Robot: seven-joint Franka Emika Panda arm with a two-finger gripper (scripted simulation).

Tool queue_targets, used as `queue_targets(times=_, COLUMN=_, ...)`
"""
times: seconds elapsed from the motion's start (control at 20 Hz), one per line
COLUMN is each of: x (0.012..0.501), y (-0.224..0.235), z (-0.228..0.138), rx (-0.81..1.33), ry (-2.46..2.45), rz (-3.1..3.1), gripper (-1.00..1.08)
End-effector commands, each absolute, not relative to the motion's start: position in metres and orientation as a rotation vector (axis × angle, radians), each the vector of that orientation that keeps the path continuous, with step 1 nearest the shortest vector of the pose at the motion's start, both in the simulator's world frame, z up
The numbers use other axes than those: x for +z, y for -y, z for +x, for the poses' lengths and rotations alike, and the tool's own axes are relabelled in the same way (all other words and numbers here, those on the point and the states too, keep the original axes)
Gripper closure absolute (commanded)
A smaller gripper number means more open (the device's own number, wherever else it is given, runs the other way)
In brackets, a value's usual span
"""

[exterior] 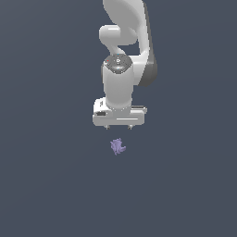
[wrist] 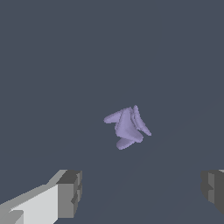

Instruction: Pick up the object and move it to a goal position.

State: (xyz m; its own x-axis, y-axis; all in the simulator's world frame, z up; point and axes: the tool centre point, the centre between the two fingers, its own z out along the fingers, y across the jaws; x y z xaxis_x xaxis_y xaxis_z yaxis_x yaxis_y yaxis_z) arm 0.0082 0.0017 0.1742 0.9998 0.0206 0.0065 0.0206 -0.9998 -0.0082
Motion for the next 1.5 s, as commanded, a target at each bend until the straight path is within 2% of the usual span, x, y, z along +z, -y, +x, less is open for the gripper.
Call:
queue_targets(times=0.0, x=0.177, y=-0.004, z=0.01, rx=-0.018, ry=0.058, rz=-3.134, gripper=-0.92)
queue_targets(times=0.7, x=0.166, y=-0.003, z=0.013, rx=-0.015, ry=0.143, rz=-3.134, gripper=-0.92)
queue_targets(times=1.45, x=0.11, y=0.001, z=0.026, rx=-0.003, ry=0.612, rz=-3.084, gripper=-0.92)
